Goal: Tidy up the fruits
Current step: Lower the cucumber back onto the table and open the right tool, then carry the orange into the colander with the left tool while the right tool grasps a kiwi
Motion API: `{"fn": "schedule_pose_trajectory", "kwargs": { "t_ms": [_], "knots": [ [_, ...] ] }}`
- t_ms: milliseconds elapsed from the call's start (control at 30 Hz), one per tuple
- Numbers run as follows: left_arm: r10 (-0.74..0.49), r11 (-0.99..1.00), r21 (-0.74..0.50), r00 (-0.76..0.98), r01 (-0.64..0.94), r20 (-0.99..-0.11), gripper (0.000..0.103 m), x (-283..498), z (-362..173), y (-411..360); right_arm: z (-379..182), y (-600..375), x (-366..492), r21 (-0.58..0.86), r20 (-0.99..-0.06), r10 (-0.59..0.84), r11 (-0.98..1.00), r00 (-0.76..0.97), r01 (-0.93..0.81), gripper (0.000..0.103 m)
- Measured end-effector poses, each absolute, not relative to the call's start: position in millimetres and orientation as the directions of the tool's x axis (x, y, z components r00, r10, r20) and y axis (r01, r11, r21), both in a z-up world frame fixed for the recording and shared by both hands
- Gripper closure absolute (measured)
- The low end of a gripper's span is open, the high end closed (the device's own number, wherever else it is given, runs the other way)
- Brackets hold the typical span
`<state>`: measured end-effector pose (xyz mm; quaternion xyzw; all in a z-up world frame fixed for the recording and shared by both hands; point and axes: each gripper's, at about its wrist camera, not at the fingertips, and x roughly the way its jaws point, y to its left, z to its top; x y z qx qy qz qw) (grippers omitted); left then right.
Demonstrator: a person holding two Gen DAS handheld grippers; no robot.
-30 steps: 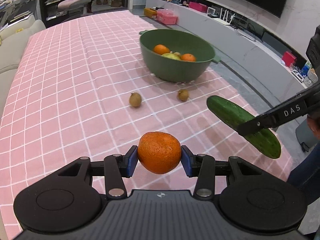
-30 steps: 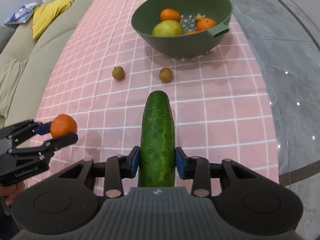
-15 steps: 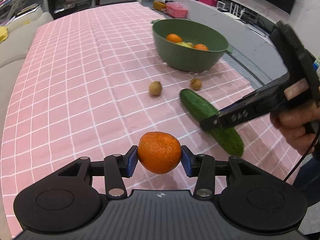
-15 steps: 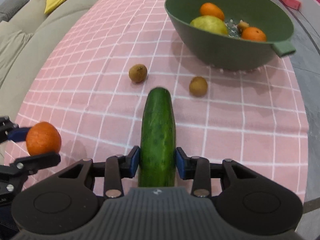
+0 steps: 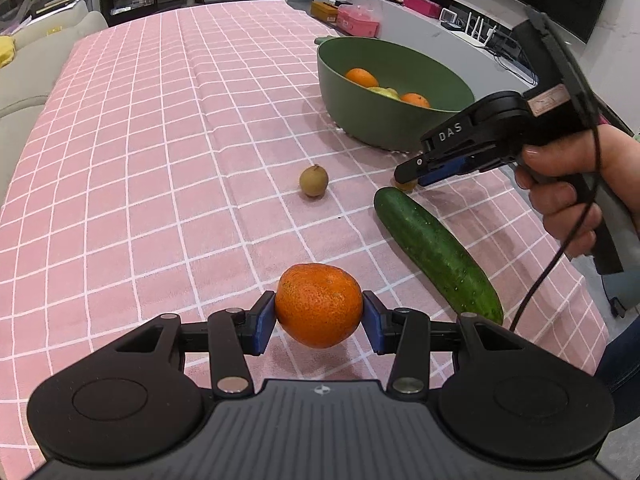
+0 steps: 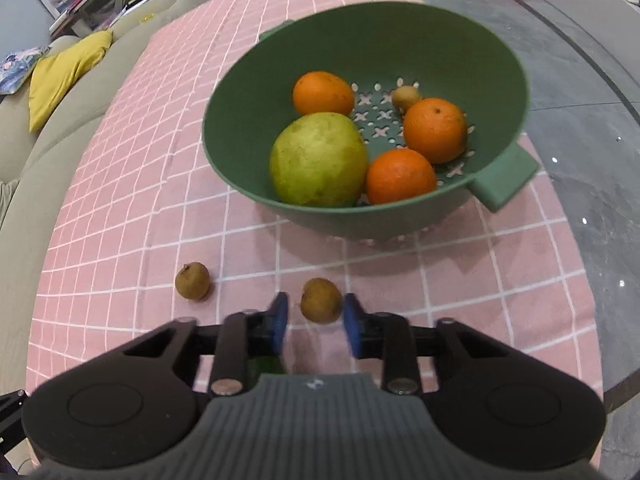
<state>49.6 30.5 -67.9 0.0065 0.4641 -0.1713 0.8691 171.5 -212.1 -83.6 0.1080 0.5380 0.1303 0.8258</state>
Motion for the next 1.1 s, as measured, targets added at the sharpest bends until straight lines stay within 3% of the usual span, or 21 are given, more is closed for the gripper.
{"fn": "schedule_pose_trajectory", "kwargs": {
  "t_ms": [367, 700, 900, 1100],
  "knots": [
    [-0.301, 0.940, -0.160, 0.509, 0.302, -0.807, 0.052, 52.5, -66.9, 29.9, -77.7, -208.1, 179.3, 0.313, -0.862, 0.340, 0.940, 0.376, -0.133, 0.086],
    [-0.308, 0.917, -0.088, 0.550, 0.390, -0.776, 0.052, 88.6, -20.6, 12.9, 3.2, -233.5, 165.7, 0.313, -0.830, 0.377, 0.925, 0.412, -0.216, 0.086],
    [-0.320, 0.893, -0.035, 0.578, 0.448, -0.751, 0.052, 127.6, 10.3, -14.6, 39.5, -254.5, 181.0, 0.375, -0.782, 0.412, 0.910, 0.468, -0.176, 0.086],
    [-0.312, 0.874, 0.009, 0.576, 0.485, -0.756, 0.052, 161.6, 15.3, -42.3, 35.9, -267.9, 196.8, 0.432, -0.751, 0.429, 0.894, 0.501, -0.118, 0.086]
  ]
}}
